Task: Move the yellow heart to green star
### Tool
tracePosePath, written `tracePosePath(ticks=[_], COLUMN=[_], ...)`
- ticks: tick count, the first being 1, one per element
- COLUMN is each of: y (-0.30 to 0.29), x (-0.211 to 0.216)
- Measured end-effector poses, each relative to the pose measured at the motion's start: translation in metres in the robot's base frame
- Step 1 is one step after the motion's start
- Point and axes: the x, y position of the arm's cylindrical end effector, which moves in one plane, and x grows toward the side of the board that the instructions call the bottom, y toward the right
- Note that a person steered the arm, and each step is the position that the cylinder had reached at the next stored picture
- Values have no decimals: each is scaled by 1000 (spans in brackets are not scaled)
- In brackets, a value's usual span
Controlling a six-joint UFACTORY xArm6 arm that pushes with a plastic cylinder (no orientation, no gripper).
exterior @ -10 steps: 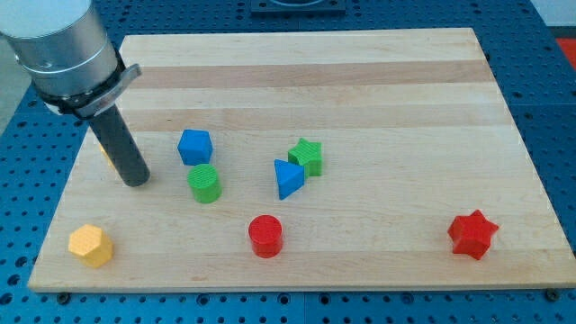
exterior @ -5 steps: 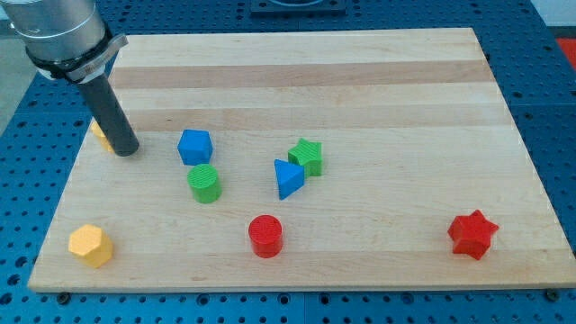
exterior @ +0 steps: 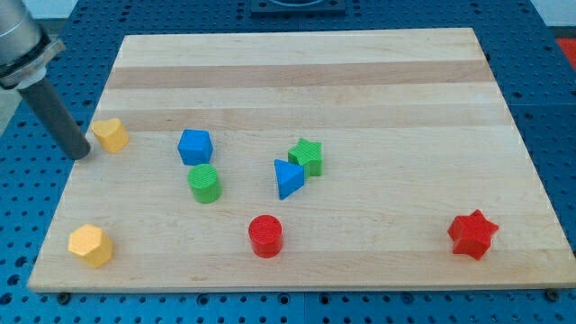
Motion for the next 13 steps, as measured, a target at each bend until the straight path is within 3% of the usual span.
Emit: tracePosePath(ticks=[2, 3, 5, 7, 13], y=[70, 69, 9, 72, 70], x=[-20, -47, -96, -97, -68])
